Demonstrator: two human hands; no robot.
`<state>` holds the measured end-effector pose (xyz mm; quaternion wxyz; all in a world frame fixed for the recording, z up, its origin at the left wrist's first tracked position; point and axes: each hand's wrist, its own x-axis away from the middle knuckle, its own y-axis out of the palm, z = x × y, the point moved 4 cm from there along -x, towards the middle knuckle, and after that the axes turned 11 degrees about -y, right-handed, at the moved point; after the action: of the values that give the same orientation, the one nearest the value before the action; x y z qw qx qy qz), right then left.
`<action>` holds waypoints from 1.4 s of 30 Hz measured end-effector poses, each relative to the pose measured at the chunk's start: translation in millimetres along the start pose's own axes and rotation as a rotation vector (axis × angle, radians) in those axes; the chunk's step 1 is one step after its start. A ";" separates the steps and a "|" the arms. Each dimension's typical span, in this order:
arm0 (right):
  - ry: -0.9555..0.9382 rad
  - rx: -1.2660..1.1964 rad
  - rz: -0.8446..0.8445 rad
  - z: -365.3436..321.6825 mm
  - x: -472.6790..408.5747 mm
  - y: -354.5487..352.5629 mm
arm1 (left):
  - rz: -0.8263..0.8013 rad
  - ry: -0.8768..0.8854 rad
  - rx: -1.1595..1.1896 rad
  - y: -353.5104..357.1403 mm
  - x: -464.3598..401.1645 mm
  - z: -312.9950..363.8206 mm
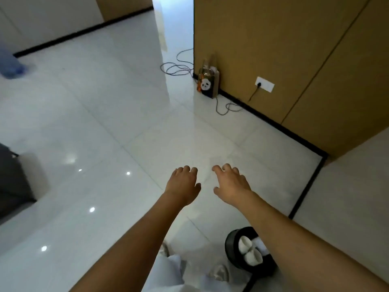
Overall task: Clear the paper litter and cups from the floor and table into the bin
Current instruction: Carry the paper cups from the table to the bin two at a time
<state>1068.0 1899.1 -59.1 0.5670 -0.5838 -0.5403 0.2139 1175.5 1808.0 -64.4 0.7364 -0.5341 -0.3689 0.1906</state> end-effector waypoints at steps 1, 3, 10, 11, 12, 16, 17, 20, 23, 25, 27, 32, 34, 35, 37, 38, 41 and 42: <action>-0.043 0.022 -0.002 -26.1 -13.7 -4.1 | 0.022 -0.052 0.045 -9.5 4.5 -27.6; -0.128 0.057 -0.010 -79.2 -42.4 -9.8 | 0.060 -0.150 0.112 -27.1 11.2 -83.9; -0.413 0.118 -0.071 -288.1 -144.0 2.5 | 0.157 -0.449 0.172 -77.5 37.6 -311.3; -0.450 0.117 -0.082 -315.4 -154.2 7.4 | 0.165 -0.488 0.174 -81.5 43.8 -341.6; -0.479 0.121 -0.098 -337.1 -161.3 11.4 | 0.168 -0.522 0.177 -84.2 49.6 -366.1; -0.593 0.144 -0.159 -426.9 -196.6 28.3 | 0.157 -0.671 0.215 -90.9 75.7 -466.8; -0.613 0.147 -0.163 -442.1 -204.8 29.5 | 0.155 -0.700 0.222 -91.4 78.6 -484.2; -0.680 0.160 -0.176 -489.1 -240.8 31.0 | 0.148 -0.787 0.254 -94.9 76.7 -536.0; -0.721 0.172 -0.192 -519.2 -279.6 29.3 | 0.135 -0.828 0.271 -98.5 59.3 -570.3; -0.743 0.188 -0.210 -536.4 -315.9 28.1 | 0.130 -0.850 0.285 -102.7 36.5 -594.3; -0.757 0.209 -0.235 -550.3 -353.3 24.3 | 0.118 -0.867 0.298 -110.6 9.9 -616.2; -0.787 0.238 -0.252 -592.0 -476.0 -14.6 | 0.118 -0.921 0.326 -158.7 -78.2 -687.0; -0.784 0.231 -0.254 -607.9 -523.5 -36.1 | 0.122 -0.946 0.331 -184.0 -111.7 -714.5; -0.788 0.234 -0.246 -617.4 -549.0 -46.7 | 0.136 -0.956 0.329 -197.2 -129.5 -729.4; -0.793 0.241 -0.231 -634.3 -587.1 -64.2 | 0.161 -0.971 0.339 -216.0 -155.2 -753.2; -0.794 0.238 -0.231 -645.0 -607.9 -71.6 | 0.166 -0.976 0.356 -223.7 -169.0 -766.9; -0.805 0.237 -0.257 -673.7 -656.4 -79.8 | 0.148 -0.997 0.384 -233.9 -202.2 -802.2; -0.813 0.239 -0.267 -683.2 -669.3 -79.4 | 0.138 -1.005 0.390 -235.0 -211.5 -813.8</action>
<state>1409.0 1002.2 -49.7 0.3946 -0.3076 -0.7614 0.4122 1618.2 1055.7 -46.3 0.5405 -0.2538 -0.5973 0.5355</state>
